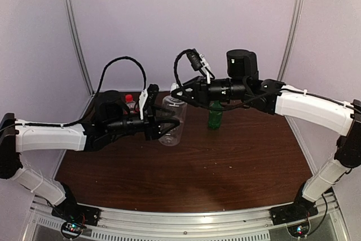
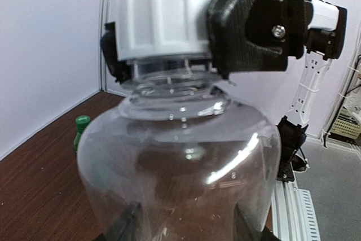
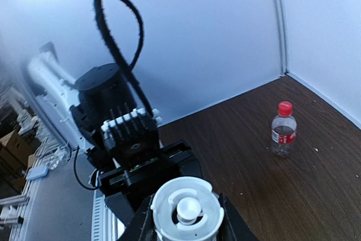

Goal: Unscrew the bottle caps

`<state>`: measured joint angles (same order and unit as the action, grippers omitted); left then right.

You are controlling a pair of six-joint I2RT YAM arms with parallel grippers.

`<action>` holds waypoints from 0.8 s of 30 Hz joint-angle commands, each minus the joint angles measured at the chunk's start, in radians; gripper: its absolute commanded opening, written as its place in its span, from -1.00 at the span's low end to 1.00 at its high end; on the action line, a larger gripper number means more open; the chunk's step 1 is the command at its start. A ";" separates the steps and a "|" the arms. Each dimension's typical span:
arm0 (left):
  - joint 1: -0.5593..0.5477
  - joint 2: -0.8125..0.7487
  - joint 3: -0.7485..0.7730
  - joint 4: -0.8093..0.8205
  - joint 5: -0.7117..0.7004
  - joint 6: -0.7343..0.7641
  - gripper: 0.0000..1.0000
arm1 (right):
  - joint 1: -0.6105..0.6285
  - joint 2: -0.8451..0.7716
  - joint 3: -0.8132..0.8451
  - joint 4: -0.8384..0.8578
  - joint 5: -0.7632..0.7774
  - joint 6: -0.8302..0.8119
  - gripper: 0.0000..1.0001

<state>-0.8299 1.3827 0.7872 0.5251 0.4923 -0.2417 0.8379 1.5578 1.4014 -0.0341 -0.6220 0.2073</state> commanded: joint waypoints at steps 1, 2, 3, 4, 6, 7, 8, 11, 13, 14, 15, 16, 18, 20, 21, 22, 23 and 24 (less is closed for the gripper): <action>-0.010 -0.025 -0.022 0.164 0.314 -0.006 -0.29 | -0.040 -0.009 -0.016 -0.001 -0.376 -0.209 -0.65; -0.011 -0.020 -0.024 0.185 0.353 -0.023 -0.29 | -0.047 -0.005 -0.016 -0.020 -0.421 -0.250 -0.62; -0.011 -0.015 -0.025 0.202 0.383 -0.038 -0.29 | -0.052 0.002 -0.011 -0.036 -0.464 -0.275 -0.60; -0.011 -0.007 -0.026 0.213 0.405 -0.050 -0.30 | -0.060 0.008 -0.006 -0.050 -0.499 -0.289 -0.57; -0.011 -0.002 -0.027 0.220 0.420 -0.062 -0.31 | -0.075 0.017 0.009 -0.070 -0.540 -0.295 -0.44; -0.011 -0.002 -0.028 0.219 0.416 -0.061 -0.31 | -0.082 0.017 0.009 -0.072 -0.545 -0.294 -0.35; -0.011 -0.003 -0.030 0.217 0.410 -0.058 -0.31 | -0.087 0.012 0.007 -0.069 -0.537 -0.286 -0.27; -0.011 -0.008 -0.032 0.200 0.377 -0.041 -0.31 | -0.095 -0.019 -0.020 -0.024 -0.462 -0.233 -0.02; -0.011 -0.007 -0.028 0.180 0.346 -0.027 -0.31 | -0.097 -0.042 -0.033 0.003 -0.397 -0.193 0.13; -0.011 -0.005 -0.022 0.166 0.326 -0.021 -0.31 | -0.096 -0.051 -0.038 0.011 -0.382 -0.165 0.19; -0.011 -0.004 -0.018 0.147 0.305 -0.012 -0.31 | -0.095 -0.061 -0.041 0.017 -0.357 -0.145 0.28; -0.011 -0.004 -0.014 0.134 0.287 -0.005 -0.31 | -0.096 -0.072 -0.048 0.024 -0.340 -0.123 0.36; -0.010 -0.002 -0.010 0.115 0.246 0.002 -0.31 | -0.094 -0.095 -0.064 0.031 -0.308 -0.086 0.54; -0.010 -0.003 -0.004 0.089 0.194 0.010 -0.31 | -0.091 -0.120 -0.080 0.031 -0.279 -0.058 0.69; -0.010 -0.003 0.001 0.075 0.172 0.017 -0.31 | -0.087 -0.134 -0.086 0.031 -0.259 -0.051 0.76; -0.011 -0.003 0.006 0.063 0.151 0.020 -0.31 | -0.084 -0.147 -0.093 0.031 -0.237 -0.046 0.82; -0.011 -0.002 0.009 0.052 0.132 0.022 -0.31 | -0.082 -0.159 -0.099 0.032 -0.210 -0.041 0.86; -0.011 -0.001 0.012 0.044 0.113 0.025 -0.31 | -0.078 -0.170 -0.104 0.031 -0.184 -0.036 0.89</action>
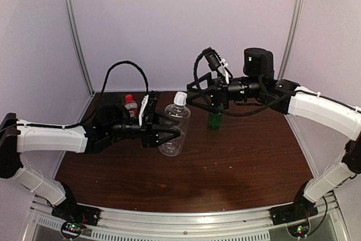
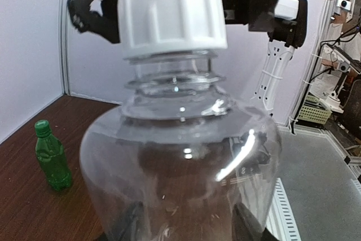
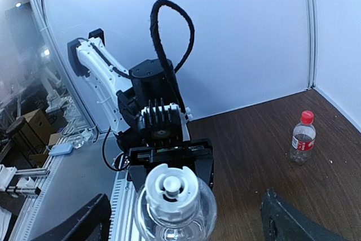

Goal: Unscrew the bottle caps

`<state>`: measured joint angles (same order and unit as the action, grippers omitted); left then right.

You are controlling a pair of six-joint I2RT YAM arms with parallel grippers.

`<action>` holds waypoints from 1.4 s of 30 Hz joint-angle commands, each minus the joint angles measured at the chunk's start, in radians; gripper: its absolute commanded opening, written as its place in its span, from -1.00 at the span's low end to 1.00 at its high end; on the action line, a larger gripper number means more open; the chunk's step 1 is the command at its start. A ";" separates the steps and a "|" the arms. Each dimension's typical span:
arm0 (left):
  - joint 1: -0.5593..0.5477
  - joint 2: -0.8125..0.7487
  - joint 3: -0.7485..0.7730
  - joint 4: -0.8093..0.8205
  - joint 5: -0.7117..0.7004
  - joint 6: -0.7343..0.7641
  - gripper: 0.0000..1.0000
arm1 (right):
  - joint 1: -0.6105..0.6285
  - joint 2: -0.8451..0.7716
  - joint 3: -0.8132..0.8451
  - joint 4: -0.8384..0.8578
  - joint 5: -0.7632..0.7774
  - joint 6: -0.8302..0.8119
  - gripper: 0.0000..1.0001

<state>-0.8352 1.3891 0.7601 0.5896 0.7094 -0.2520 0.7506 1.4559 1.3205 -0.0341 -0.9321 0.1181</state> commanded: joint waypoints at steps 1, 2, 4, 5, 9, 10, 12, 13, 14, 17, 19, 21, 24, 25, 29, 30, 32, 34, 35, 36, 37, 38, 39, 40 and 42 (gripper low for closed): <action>-0.005 -0.006 0.043 -0.028 -0.116 0.036 -0.31 | 0.014 -0.076 -0.027 0.031 0.158 0.065 0.90; -0.005 -0.005 0.047 -0.033 -0.127 0.036 -0.31 | 0.019 -0.081 -0.029 0.031 0.196 0.082 0.91; -0.005 -0.001 0.050 -0.036 -0.155 0.028 -0.31 | 0.033 -0.081 -0.028 0.058 0.280 0.123 0.91; -0.005 0.000 0.052 -0.036 -0.171 0.023 -0.31 | 0.045 -0.076 -0.024 0.055 0.335 0.143 0.91; -0.005 0.005 0.054 -0.030 -0.214 0.004 -0.31 | 0.102 -0.039 0.025 -0.014 0.587 0.198 0.90; -0.005 0.006 0.055 -0.027 -0.219 0.000 -0.31 | 0.117 -0.024 0.040 -0.028 0.632 0.199 0.89; -0.005 0.008 0.056 -0.026 -0.226 -0.004 -0.32 | 0.141 0.003 0.067 -0.049 0.685 0.200 0.87; -0.005 0.008 0.056 -0.027 -0.231 -0.005 -0.32 | 0.150 0.015 0.077 -0.051 0.693 0.199 0.85; -0.007 0.008 0.056 -0.028 -0.234 -0.005 -0.32 | 0.157 0.027 0.084 -0.050 0.692 0.198 0.81; -0.006 0.006 0.054 -0.033 -0.242 -0.007 -0.32 | 0.169 0.054 0.104 -0.050 0.678 0.194 0.60; -0.007 0.002 0.051 -0.035 -0.249 -0.005 -0.32 | 0.173 0.065 0.111 -0.053 0.671 0.191 0.43; -0.007 -0.002 0.049 -0.037 -0.253 -0.003 -0.32 | 0.174 0.067 0.110 -0.049 0.666 0.189 0.27; -0.006 -0.005 0.044 -0.038 -0.259 0.003 -0.33 | 0.176 0.062 0.099 -0.036 0.659 0.182 -0.03; -0.006 -0.005 0.044 -0.039 -0.261 0.005 -0.33 | 0.176 0.058 0.095 -0.027 0.652 0.181 -0.12; -0.006 -0.005 0.042 -0.038 -0.263 0.008 -0.33 | 0.174 0.055 0.083 -0.014 0.632 0.169 -0.54; -0.005 -0.005 0.042 -0.037 -0.263 0.007 -0.33 | 0.174 0.055 0.079 -0.009 0.627 0.167 -0.61; -0.007 -0.007 0.042 -0.037 -0.265 0.010 -0.32 | 0.174 0.056 0.074 -0.002 0.618 0.164 -0.75; -0.007 -0.008 0.042 -0.037 -0.264 0.012 -0.33 | 0.174 0.057 0.070 0.003 0.607 0.155 -0.83; -0.007 -0.008 0.040 -0.039 -0.264 0.012 -0.33 | 0.172 0.056 0.068 0.005 0.602 0.148 -0.85; -0.005 -0.009 0.040 -0.039 -0.265 0.013 -0.33 | 0.170 0.054 0.065 0.005 0.597 0.142 -0.87; -0.006 -0.010 0.040 -0.039 -0.262 0.014 -0.33 | 0.165 0.052 0.064 0.006 0.588 0.134 -0.88; -0.006 -0.010 0.039 -0.039 -0.259 0.015 -0.33 | 0.157 0.049 0.059 0.010 0.573 0.125 -0.89; -0.006 -0.012 0.038 -0.038 -0.251 0.017 -0.33 | 0.146 0.046 0.050 0.018 0.551 0.116 -0.89; -0.006 -0.014 0.034 -0.032 -0.237 0.019 -0.33 | 0.135 0.043 0.044 0.028 0.517 0.105 -0.89; -0.006 -0.019 0.023 -0.013 -0.192 0.023 -0.32 | 0.107 0.046 0.032 0.044 0.389 0.079 -0.89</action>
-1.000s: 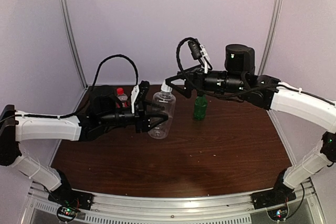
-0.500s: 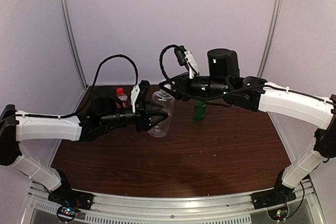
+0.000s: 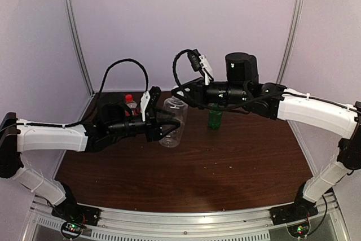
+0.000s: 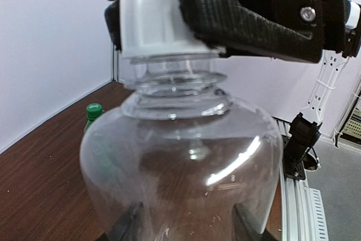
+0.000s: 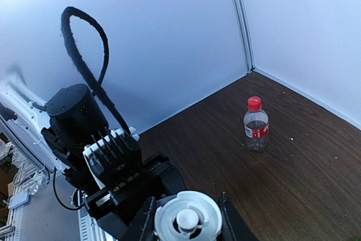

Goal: Unscrew the bottle caps

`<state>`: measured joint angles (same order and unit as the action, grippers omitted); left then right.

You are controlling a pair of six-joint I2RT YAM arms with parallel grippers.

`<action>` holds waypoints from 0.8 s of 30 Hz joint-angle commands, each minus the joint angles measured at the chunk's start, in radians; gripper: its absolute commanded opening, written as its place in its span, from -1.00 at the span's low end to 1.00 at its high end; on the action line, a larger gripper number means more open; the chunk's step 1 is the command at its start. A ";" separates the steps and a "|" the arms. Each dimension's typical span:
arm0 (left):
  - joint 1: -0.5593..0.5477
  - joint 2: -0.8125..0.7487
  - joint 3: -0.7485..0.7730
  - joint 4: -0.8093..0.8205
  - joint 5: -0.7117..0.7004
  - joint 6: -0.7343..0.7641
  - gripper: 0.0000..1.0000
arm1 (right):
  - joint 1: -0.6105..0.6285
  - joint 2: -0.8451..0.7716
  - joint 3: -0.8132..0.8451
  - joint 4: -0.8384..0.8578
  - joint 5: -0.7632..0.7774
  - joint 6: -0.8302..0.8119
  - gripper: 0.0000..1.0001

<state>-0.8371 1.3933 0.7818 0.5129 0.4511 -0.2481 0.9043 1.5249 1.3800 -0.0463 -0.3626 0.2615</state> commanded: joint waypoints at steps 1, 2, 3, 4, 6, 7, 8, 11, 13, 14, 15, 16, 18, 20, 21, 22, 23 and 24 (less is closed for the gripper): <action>-0.003 -0.026 -0.003 0.074 0.099 0.022 -0.32 | -0.065 -0.020 -0.030 0.071 -0.255 -0.083 -0.88; -0.004 -0.027 -0.006 0.082 0.144 0.025 -0.32 | -0.075 -0.015 -0.028 0.074 -0.328 -0.108 -0.86; -0.004 -0.029 -0.009 0.095 0.191 0.028 -0.31 | -0.084 -0.009 -0.024 0.072 -0.411 -0.144 -0.82; -0.004 -0.030 -0.013 0.110 0.246 0.028 -0.31 | -0.086 -0.007 -0.019 0.062 -0.487 -0.181 -0.77; -0.003 -0.031 -0.023 0.150 0.343 0.009 -0.29 | -0.095 0.000 -0.010 0.030 -0.618 -0.275 -0.66; -0.003 -0.031 -0.025 0.163 0.380 0.000 -0.29 | -0.100 0.006 0.000 0.006 -0.667 -0.312 -0.61; -0.003 -0.030 -0.026 0.171 0.408 -0.007 -0.29 | -0.107 0.011 0.008 -0.012 -0.721 -0.339 -0.56; -0.005 -0.021 -0.026 0.191 0.455 -0.022 -0.29 | -0.137 0.035 0.030 -0.029 -0.845 -0.354 -0.40; -0.004 -0.017 -0.026 0.194 0.460 -0.024 -0.29 | -0.153 0.041 0.038 -0.025 -0.872 -0.343 -0.28; -0.003 -0.015 -0.026 0.197 0.460 -0.025 -0.29 | -0.156 0.041 0.038 -0.024 -0.870 -0.338 -0.26; -0.003 -0.014 -0.027 0.199 0.458 -0.025 -0.29 | -0.159 0.041 0.038 -0.023 -0.862 -0.332 -0.25; -0.004 -0.013 -0.028 0.202 0.456 -0.026 -0.29 | -0.162 0.038 0.038 -0.023 -0.857 -0.326 -0.21; -0.004 -0.011 -0.028 0.206 0.448 -0.027 -0.29 | -0.163 0.030 0.037 -0.025 -0.841 -0.317 -0.07; -0.004 -0.010 -0.026 0.206 0.435 -0.025 -0.29 | -0.164 0.018 0.031 -0.025 -0.824 -0.305 0.03; -0.004 -0.010 -0.027 0.204 0.428 -0.026 -0.29 | -0.164 0.009 0.026 -0.021 -0.812 -0.297 0.08; -0.004 -0.010 -0.026 0.203 0.419 -0.026 -0.29 | -0.163 0.000 0.019 -0.017 -0.801 -0.291 0.13; -0.003 -0.009 -0.026 0.203 0.407 -0.026 -0.29 | -0.162 -0.011 0.011 -0.010 -0.789 -0.280 0.18; -0.004 -0.009 -0.025 0.199 0.392 -0.026 -0.29 | -0.162 -0.022 0.003 -0.003 -0.777 -0.269 0.22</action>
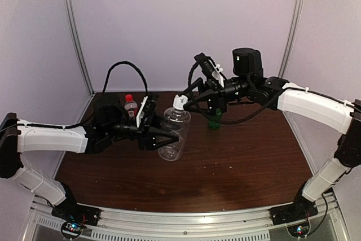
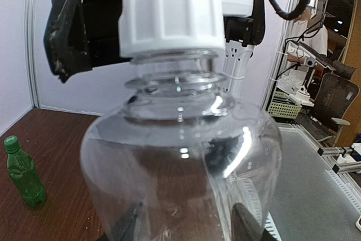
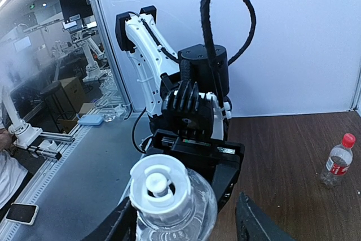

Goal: Unscrew the bottle caps

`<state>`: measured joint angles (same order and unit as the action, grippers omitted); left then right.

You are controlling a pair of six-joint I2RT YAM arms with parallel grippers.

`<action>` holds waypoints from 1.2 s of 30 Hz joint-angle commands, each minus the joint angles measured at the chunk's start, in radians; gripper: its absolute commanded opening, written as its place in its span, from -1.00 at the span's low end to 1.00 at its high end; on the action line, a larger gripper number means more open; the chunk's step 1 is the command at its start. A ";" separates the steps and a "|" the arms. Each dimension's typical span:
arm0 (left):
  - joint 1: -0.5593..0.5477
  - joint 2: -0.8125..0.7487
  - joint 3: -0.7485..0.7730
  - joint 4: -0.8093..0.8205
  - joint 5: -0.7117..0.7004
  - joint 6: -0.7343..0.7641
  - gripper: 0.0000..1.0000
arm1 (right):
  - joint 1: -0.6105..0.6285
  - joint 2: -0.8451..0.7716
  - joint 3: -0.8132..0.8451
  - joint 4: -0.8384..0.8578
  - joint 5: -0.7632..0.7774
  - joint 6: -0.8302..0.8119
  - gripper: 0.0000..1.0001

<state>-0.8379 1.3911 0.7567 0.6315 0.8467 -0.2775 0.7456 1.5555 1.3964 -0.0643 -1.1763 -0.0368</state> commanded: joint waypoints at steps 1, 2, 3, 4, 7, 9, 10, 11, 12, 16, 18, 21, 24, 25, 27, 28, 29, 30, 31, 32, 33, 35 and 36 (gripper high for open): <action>-0.002 -0.007 0.002 0.072 -0.023 0.005 -0.29 | -0.004 -0.064 -0.022 0.023 0.050 0.036 0.26; -0.003 -0.007 0.005 0.059 -0.041 0.010 -0.29 | -0.003 -0.077 -0.031 0.033 0.058 0.061 0.32; -0.003 -0.008 0.007 0.048 -0.060 0.016 -0.29 | -0.003 -0.089 -0.041 0.041 0.069 0.076 0.36; -0.003 -0.009 0.009 0.034 -0.079 0.020 -0.30 | -0.001 -0.104 -0.050 0.049 0.081 0.089 0.41; -0.003 -0.009 0.017 -0.001 -0.129 0.034 -0.30 | 0.006 -0.147 -0.069 0.052 0.155 0.121 0.52; -0.003 -0.009 0.023 -0.023 -0.168 0.039 -0.30 | 0.019 -0.165 -0.070 0.048 0.219 0.147 0.58; -0.003 -0.009 0.028 -0.034 -0.188 0.043 -0.30 | 0.026 -0.169 -0.066 0.042 0.270 0.166 0.63; -0.003 -0.008 0.030 -0.044 -0.208 0.045 -0.30 | 0.037 -0.171 -0.058 0.035 0.318 0.182 0.67; -0.003 -0.007 0.034 -0.053 -0.225 0.047 -0.30 | 0.046 -0.171 -0.049 0.025 0.380 0.203 0.69; -0.002 -0.003 0.039 -0.058 -0.270 0.045 -0.30 | 0.099 -0.145 0.012 -0.061 0.713 0.297 0.73; -0.003 0.001 0.041 -0.053 -0.285 0.035 -0.30 | 0.124 -0.127 0.032 -0.075 0.805 0.330 0.75; -0.003 0.005 0.041 -0.046 -0.314 0.018 -0.30 | 0.152 -0.099 0.045 -0.074 0.872 0.361 0.79; -0.003 0.004 0.038 -0.046 -0.348 0.009 -0.27 | 0.167 -0.072 0.053 -0.081 0.922 0.380 0.82; -0.003 0.003 0.037 -0.045 -0.354 0.007 -0.27 | 0.171 -0.068 0.052 -0.080 0.929 0.384 0.82; -0.003 0.002 0.036 -0.044 -0.360 0.006 -0.27 | 0.179 -0.057 0.055 -0.077 0.935 0.386 0.80; -0.002 0.002 0.036 -0.045 -0.364 0.006 -0.27 | 0.183 -0.052 0.057 -0.076 0.935 0.386 0.76; -0.002 0.002 0.036 -0.045 -0.366 0.007 -0.27 | 0.186 -0.048 0.058 -0.076 0.930 0.386 0.71; -0.003 0.002 0.036 -0.046 -0.368 0.006 -0.27 | 0.187 -0.042 0.060 -0.075 0.921 0.385 0.63; -0.003 0.002 0.036 -0.046 -0.372 0.007 -0.27 | 0.188 -0.040 0.060 -0.074 0.913 0.385 0.54; -0.003 0.001 0.036 -0.047 -0.376 0.008 -0.27 | 0.189 -0.034 0.062 -0.073 0.905 0.386 0.45; -0.003 0.000 0.036 -0.048 -0.378 0.009 -0.27 | 0.189 -0.032 0.063 -0.071 0.898 0.387 0.36; -0.003 0.000 0.036 -0.050 -0.382 0.009 -0.27 | 0.190 -0.031 0.062 -0.067 0.891 0.388 0.19; -0.003 0.000 0.035 -0.050 -0.384 0.010 -0.27 | 0.190 -0.031 0.061 -0.065 0.888 0.388 0.13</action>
<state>-0.8379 1.3918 0.7616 0.5514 0.4877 -0.2607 0.9276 1.5215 1.4223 -0.1421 -0.2928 0.3473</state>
